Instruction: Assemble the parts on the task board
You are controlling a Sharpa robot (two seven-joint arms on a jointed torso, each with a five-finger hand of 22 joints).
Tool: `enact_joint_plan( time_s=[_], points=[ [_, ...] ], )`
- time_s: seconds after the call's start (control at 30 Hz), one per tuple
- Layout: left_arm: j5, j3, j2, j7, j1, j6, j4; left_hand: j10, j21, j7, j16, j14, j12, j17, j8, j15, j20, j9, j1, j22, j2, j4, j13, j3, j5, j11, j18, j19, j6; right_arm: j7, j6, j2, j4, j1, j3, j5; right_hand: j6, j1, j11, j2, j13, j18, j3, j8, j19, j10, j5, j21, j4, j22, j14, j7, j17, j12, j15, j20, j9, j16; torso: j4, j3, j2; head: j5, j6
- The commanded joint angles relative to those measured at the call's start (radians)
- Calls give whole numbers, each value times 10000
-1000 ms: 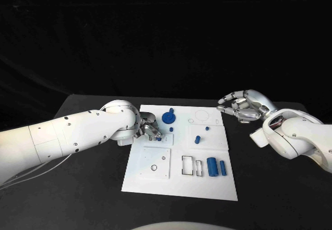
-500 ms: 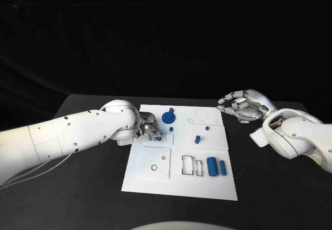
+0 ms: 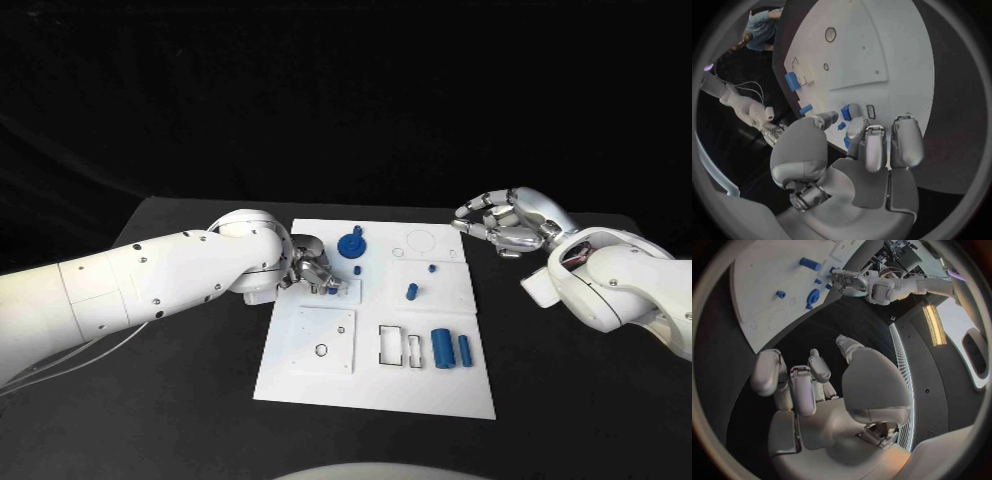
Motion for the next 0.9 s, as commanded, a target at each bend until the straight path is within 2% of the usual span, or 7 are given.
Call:
enact_joint_plan(
  time_s=[0.03,0.2,0.33,0.53,0.57,0.67,0.9],
  points=[
    [57,6,-15,29,-15,-14,77,49,17,-21,55,962,30,2337,-38,-62,-22,-9,-86,12,36,-20,6,-52,-38,-22,-81,18,46,45,121,1,0,-7,-1,11,-33,-113,-65,8,-14,169,-9,51,-34,14,47,-64,71,-4,498,-9,333,-35,-42,-37,-17,-59,-5,-3,4,1,3],
    [385,19,-91,73,-33,-125,227,-25,12,-23,26,945,-54,2272,-49,-66,-27,-15,-48,6,103,-35,-142,-125,-5,-25,-79,16,29,54,128,17,-28,-23,-1,34,-38,-136,-65,34,-17,172,-49,65,-39,11,64,-82,139,-12,498,-11,334,-36,-43,-38,-21,-60,3,-6,-5,30,37],
    [677,135,-193,109,-39,-317,434,-102,7,-14,4,932,-135,2224,-69,-65,-31,-23,19,2,120,-47,-275,-196,19,-20,-78,14,-17,65,131,33,-61,-59,-2,49,-43,-152,-65,56,-20,175,-82,76,-44,7,76,-98,195,-21,495,-11,321,-38,-43,-38,-25,-67,8,-11,-1,41,57],
    [1254,595,-441,230,-16,-650,675,-496,-211,106,-129,852,-523,1942,-325,7,17,-142,326,-386,199,-36,-870,-513,66,82,-13,-135,-297,76,129,59,-114,-95,-2,71,-43,-154,-65,58,-20,174,-85,77,-42,7,77,-95,200,-18,497,-11,327,-38,-43,-39,-25,-65,13,-1,-12,39,90],
    [1383,691,-518,294,40,-675,670,-589,-303,162,-171,827,-610,1859,-463,46,42,-207,417,-544,215,-31,-999,-583,73,125,15,-196,-405,76,126,62,-123,-100,-2,74,-43,-154,-65,58,-20,174,-85,77,-42,7,77,-95,200,-18,497,-11,327,-38,-43,-39,-25,-65,14,-1,-16,40,93],
    [1503,805,-618,377,234,-747,516,-734,-444,387,-229,798,-713,1753,-1002,195,145,-459,603,-755,290,-21,-1179,-770,78,312,45,-281,-827,68,120,56,-138,-105,-3,78,-45,-157,-65,60,-12,173,-92,79,-38,14,81,-90,211,-13,497,-11,326,-34,-43,-39,-26,-66,18,0,-21,42,113],
    [1215,886,-534,417,554,-550,-84,-791,-466,572,-220,807,-708,1775,-1469,338,267,-728,792,-758,336,-19,-1222,-983,79,476,49,-276,-1062,56,115,55,-170,-110,-4,81,-45,-159,-67,69,-19,175,-105,85,-43,8,102,-102,231,-21,496,-12,323,-38,-43,-39,-27,-68,10,-7,4,36,153]
  ],
)
